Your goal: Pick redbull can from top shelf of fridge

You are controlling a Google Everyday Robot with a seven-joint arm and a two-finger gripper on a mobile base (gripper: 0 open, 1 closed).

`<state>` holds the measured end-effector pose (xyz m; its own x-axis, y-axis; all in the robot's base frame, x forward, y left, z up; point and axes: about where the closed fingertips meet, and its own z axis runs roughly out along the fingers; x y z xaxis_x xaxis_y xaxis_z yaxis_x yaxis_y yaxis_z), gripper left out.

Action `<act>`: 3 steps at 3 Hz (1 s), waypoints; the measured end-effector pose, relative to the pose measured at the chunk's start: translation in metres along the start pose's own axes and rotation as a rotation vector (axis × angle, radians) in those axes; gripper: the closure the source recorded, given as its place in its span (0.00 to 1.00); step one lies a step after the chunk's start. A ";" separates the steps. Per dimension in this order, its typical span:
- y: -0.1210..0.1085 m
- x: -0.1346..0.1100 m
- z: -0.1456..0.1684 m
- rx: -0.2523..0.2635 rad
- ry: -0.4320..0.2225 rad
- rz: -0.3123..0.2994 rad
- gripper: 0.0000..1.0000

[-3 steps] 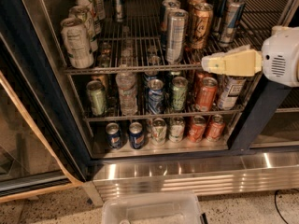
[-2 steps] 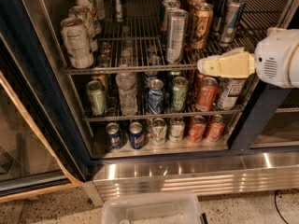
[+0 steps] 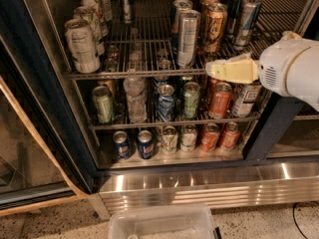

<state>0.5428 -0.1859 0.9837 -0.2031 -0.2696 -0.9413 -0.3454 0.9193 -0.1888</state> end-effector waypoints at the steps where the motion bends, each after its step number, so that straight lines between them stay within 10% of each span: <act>1: 0.001 -0.012 0.018 0.009 -0.081 0.043 0.00; 3: 0.003 -0.016 0.025 0.020 -0.103 0.054 0.04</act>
Offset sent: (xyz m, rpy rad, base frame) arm 0.0167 -0.0032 0.0056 0.0506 -0.0516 -0.0253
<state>0.5680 -0.1714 0.9907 -0.1257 -0.1900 -0.9737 -0.3177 0.9375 -0.1419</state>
